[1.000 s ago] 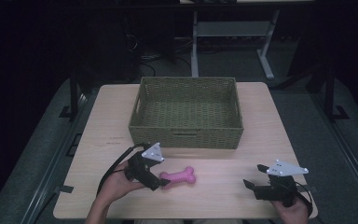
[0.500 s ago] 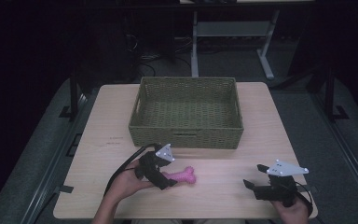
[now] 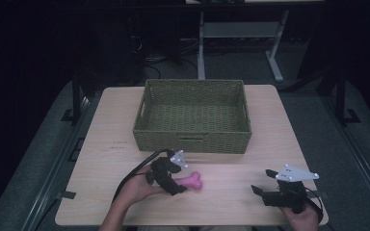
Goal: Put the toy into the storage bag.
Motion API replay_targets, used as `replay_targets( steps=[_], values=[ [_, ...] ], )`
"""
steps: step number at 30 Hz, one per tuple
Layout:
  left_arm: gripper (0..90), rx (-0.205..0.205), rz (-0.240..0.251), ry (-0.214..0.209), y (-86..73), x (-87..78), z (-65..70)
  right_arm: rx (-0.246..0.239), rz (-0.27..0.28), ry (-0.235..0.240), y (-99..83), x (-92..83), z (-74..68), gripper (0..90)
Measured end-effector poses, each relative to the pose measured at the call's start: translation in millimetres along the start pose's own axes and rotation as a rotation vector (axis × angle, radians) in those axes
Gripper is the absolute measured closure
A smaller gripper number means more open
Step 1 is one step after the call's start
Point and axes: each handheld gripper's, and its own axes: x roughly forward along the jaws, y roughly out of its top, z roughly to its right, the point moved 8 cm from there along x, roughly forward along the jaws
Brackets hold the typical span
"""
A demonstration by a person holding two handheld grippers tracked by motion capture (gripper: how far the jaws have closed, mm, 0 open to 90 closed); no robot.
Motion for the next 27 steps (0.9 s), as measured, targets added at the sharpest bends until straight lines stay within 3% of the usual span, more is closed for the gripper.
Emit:
replay_targets(
  steps=[9,22,27],
  values=[
    [31.9,0.012,-0.032,0.006,-0.2,6.2,0.7,-0.004,-0.002,0.002,-0.2,0.1,-0.8,21.5],
    [45.7,0.034,-0.08,0.013,0.5,13.7,2.2,-0.012,0.0,0.003,0.2,0.1,-0.9,21.5],
    [50.4,0.068,-0.115,0.028,2.1,15.7,2.7,-0.011,0.003,0.006,0.6,-0.1,-1.1,21.5]
  ],
)
